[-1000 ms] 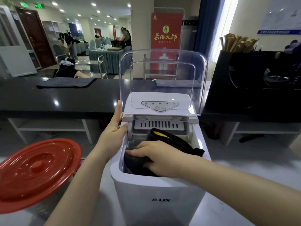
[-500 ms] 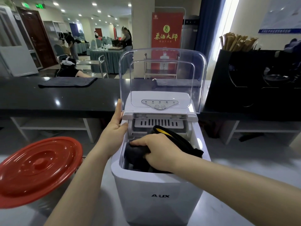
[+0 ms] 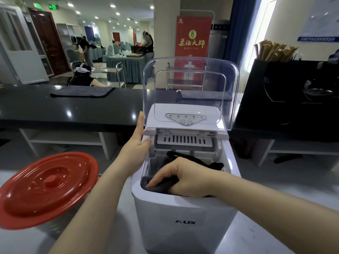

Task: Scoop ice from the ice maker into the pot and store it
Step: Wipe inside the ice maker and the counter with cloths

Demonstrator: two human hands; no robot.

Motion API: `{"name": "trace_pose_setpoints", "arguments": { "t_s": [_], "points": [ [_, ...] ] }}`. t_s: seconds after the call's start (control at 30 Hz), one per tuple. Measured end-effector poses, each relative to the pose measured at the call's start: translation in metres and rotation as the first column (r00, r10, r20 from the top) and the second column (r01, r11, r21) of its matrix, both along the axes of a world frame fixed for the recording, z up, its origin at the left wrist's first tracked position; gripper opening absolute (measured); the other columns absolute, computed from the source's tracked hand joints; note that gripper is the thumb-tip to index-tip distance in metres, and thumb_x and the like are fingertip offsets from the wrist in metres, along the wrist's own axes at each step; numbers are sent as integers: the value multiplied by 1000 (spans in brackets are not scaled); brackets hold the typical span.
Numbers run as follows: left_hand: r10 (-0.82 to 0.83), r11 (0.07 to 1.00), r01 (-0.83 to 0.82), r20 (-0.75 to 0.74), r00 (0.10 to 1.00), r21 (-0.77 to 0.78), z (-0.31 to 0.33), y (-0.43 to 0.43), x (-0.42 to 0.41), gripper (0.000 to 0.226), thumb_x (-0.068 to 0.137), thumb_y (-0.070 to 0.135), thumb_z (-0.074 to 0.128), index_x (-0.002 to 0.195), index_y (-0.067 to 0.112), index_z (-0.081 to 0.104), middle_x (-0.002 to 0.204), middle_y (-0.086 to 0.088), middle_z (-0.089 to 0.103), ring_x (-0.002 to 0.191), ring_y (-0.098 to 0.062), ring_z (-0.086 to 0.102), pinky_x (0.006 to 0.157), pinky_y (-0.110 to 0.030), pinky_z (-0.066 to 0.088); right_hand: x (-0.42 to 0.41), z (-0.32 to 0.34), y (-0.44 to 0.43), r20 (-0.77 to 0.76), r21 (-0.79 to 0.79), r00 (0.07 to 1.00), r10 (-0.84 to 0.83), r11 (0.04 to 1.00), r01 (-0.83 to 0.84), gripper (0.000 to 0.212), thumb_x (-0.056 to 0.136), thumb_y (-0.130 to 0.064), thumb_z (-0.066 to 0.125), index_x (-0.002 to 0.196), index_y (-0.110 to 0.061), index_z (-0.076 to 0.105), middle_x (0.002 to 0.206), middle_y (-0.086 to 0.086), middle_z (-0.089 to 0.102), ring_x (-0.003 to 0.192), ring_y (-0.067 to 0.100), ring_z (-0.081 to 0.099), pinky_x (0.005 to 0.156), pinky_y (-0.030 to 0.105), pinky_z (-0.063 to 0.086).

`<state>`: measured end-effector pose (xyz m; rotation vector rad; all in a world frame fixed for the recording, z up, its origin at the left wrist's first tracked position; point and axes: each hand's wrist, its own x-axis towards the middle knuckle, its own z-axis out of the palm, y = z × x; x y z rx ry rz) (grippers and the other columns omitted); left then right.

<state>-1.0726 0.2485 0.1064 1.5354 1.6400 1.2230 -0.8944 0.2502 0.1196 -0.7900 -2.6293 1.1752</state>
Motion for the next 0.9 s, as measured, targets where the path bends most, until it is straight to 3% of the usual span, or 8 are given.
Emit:
{"name": "trace_pose_setpoints", "arguments": {
  "t_s": [0.13, 0.33, 0.47, 0.53, 0.63, 0.7, 0.77, 0.9],
  "points": [
    [4, 1000, -5, -17, 1000, -7, 1, 0, -1, 69, 101, 23, 34, 136, 62, -11, 147, 14, 36, 118, -4, 35, 94, -26, 26, 0, 4, 6, 67, -52, 997, 34, 998, -30, 49, 78, 12, 53, 109, -21, 73, 105, -8, 73, 99, 4, 66, 95, 27, 51],
    [-8, 1000, 7, -55, 998, -18, 2, -1, -3, 69, 101, 25, 34, 137, 61, -12, 148, 19, 34, 118, -3, 41, 91, -22, 29, 6, 14, 13, 348, 22, 932, 104, 993, -119, 53, 78, 9, 50, 110, -28, 71, 106, -14, 70, 94, -1, 61, 87, 16, 50],
    [-6, 1000, 2, -129, 992, -30, 4, -1, -4, 72, 100, 24, 34, 135, 62, -17, 145, 19, 37, 90, 0, 54, 76, -15, 41, 13, 22, 14, 450, 83, 885, 122, 981, -177, 55, 78, 7, 49, 110, -33, 70, 109, -17, 68, 98, 2, 60, 89, 22, 51],
    [4, 1000, -9, -158, 987, -27, 6, -2, -4, 73, 100, 25, 35, 134, 63, -18, 142, 17, 42, 90, -10, 60, 79, -23, 45, 20, 27, 14, 469, 111, 878, 101, 979, -172, 59, 76, 8, 46, 109, -35, 70, 109, -19, 68, 97, 1, 59, 88, 24, 51],
    [26, 999, -31, -184, 983, -27, 7, -2, -4, 74, 99, 25, 35, 132, 65, -18, 127, 13, 53, 81, -26, 63, 71, -37, 49, 34, 34, 12, 460, 132, 885, 66, 981, -142, 63, 73, 10, 41, 104, -36, 71, 105, -21, 68, 93, -2, 59, 85, 22, 51],
    [34, 998, -42, -189, 981, -38, 6, -1, -4, 74, 99, 25, 35, 131, 66, -18, 118, 11, 58, 86, -34, 64, 76, -46, 50, 45, 38, 11, 451, 150, 892, 35, 982, -114, 65, 73, 10, 40, 101, -38, 72, 101, -23, 69, 91, -2, 59, 83, 20, 52],
    [37, 998, -45, -171, 984, -41, 6, -1, -4, 74, 99, 25, 36, 132, 66, -16, 118, 15, 55, 93, -32, 62, 80, -43, 50, 53, 40, 10, 452, 163, 892, 14, 982, -98, 66, 74, 9, 39, 100, -41, 71, 101, -24, 68, 91, -1, 60, 81, 20, 52],
    [29, 998, -36, -154, 988, -42, 7, -2, -2, 72, 100, 24, 35, 137, 60, -16, 125, 17, 50, 93, -19, 57, 73, -25, 45, 66, 46, 9, 446, 201, 895, -3, 975, -96, 66, 75, 8, 42, 98, -47, 70, 102, -24, 68, 94, 2, 61, 83, 28, 55]
  ]
}}
